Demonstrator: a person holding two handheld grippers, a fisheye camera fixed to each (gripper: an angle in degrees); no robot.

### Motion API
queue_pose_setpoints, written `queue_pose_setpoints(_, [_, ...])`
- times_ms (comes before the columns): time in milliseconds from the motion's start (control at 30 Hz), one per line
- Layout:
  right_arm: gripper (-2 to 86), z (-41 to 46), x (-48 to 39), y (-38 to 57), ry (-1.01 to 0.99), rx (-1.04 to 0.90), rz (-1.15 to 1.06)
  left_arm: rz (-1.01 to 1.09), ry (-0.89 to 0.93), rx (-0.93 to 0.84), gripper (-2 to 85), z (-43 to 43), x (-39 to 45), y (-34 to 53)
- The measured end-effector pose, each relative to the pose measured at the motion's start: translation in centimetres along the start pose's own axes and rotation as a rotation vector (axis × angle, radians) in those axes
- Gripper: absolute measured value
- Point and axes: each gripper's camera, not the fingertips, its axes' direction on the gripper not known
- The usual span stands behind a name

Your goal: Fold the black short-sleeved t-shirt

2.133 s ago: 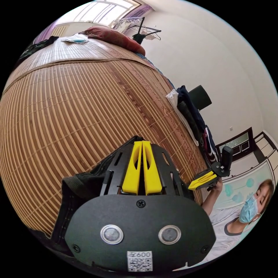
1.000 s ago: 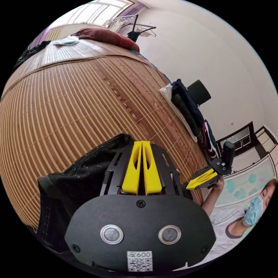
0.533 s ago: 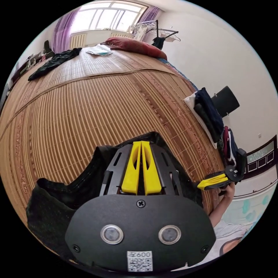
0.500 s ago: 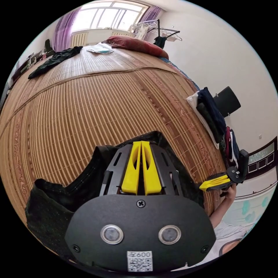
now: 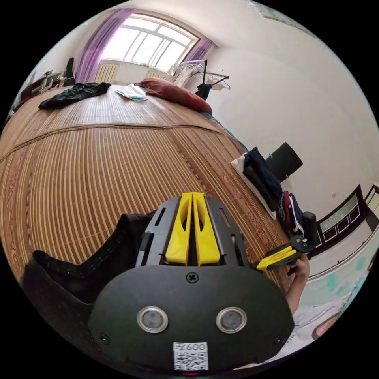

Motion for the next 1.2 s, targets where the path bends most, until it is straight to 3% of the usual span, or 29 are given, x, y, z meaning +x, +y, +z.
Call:
queue_pose_setpoints(133, [-0.9, 0.2, 0.2, 0.3, 0.005, 0.001, -0.007, 0.034, -0.179, -0.13, 0.3, 6.1, 0.7, 0.5])
queue_pose_setpoints(200, [-0.9, 0.4, 0.5, 0.5, 0.0, 0.001, -0.009, 0.055, -0.22, -0.113, 0.4, 6.4, 1.0, 0.8])
queue_pose_setpoints(300, [-0.9, 0.5, 0.8, 0.9, -0.002, 0.003, -0.013, 0.066, -0.182, -0.09, 0.4, 6.6, -0.1, 1.8])
queue_pose_setpoints(433, [-0.9, 0.7, 1.2, 1.5, -0.001, 0.003, -0.016, 0.009, -0.1, 0.179, 0.2, 2.6, -2.1, 4.7])
queue_pose_setpoints(467, [-0.9, 0.7, 1.4, 1.6, -0.003, 0.003, -0.014, 0.008, -0.083, 0.175, 0.2, 2.4, -2.3, 4.7])
queue_pose_setpoints(567, [-0.9, 0.8, 1.9, 2.2, -0.003, 0.004, -0.013, 0.026, -0.042, -0.029, 0.2, 5.3, -3.3, 4.2])
queue_pose_setpoints(633, [-0.9, 0.9, 2.1, 2.5, 0.001, 0.004, -0.014, 0.033, -0.153, -0.117, 0.3, 9.4, -3.7, 5.1])
queue_pose_setpoints(700, [-0.9, 0.9, 2.3, 2.8, 0.003, 0.002, -0.015, 0.061, -0.169, -0.095, 0.2, 9.5, -3.4, 5.5])
queue_pose_setpoints(900, [-0.9, 1.2, 3.2, 4.1, 0.008, 0.001, -0.019, -0.049, 0.135, -0.081, 0.1, 11.1, -9.8, 8.3])
queue_pose_setpoints(1133, [-0.9, 1.4, 5.0, 6.2, -0.023, 0.016, -0.028, -0.088, 0.182, -0.112, 0.2, 12.2, -12.1, 11.1])
queue_pose_setpoints(1200, [-0.9, 1.5, 5.6, 6.8, -0.038, 0.018, -0.022, -0.058, 0.172, 0.017, 0.2, 7.7, -11.3, 12.8])
